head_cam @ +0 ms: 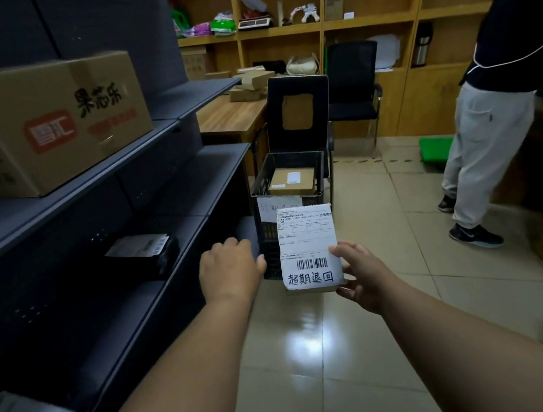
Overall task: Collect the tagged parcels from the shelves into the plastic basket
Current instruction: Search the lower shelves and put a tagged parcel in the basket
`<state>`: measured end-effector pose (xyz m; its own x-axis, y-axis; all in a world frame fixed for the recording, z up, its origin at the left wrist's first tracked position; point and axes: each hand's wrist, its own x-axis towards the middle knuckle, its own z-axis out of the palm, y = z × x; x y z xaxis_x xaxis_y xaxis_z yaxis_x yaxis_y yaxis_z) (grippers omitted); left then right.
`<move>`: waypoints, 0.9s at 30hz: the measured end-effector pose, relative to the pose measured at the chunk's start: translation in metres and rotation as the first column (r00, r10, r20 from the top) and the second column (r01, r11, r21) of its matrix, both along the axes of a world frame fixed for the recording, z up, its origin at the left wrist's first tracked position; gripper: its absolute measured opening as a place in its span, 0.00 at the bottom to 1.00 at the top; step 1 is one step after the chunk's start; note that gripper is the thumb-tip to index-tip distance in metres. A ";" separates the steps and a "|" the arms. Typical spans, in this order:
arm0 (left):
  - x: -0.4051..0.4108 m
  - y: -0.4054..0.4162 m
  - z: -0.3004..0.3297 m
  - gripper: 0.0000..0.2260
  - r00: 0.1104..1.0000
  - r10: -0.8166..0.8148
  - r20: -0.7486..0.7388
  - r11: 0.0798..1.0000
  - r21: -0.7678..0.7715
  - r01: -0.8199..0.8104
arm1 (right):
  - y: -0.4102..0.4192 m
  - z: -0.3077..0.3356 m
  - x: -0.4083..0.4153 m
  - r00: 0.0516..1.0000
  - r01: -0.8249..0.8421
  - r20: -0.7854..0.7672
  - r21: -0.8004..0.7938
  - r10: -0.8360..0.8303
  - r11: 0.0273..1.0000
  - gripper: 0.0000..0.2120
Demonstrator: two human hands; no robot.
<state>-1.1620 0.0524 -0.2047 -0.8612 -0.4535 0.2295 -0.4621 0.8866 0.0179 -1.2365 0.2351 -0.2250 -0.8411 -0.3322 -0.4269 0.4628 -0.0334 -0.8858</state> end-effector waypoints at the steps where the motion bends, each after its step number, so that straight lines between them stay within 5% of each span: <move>1: -0.012 -0.005 -0.001 0.16 1.000 -0.012 0.001 1.000 -0.007 0.012 | -0.005 -0.001 -0.011 1.000 0.010 -0.002 -0.003 -0.010 1.000 0.10; 27: -0.352 -0.173 0.005 0.15 0.984 -0.180 0.014 0.983 -0.026 0.180 | -0.164 0.000 -0.329 0.973 0.231 0.025 -0.053 -0.230 0.971 0.10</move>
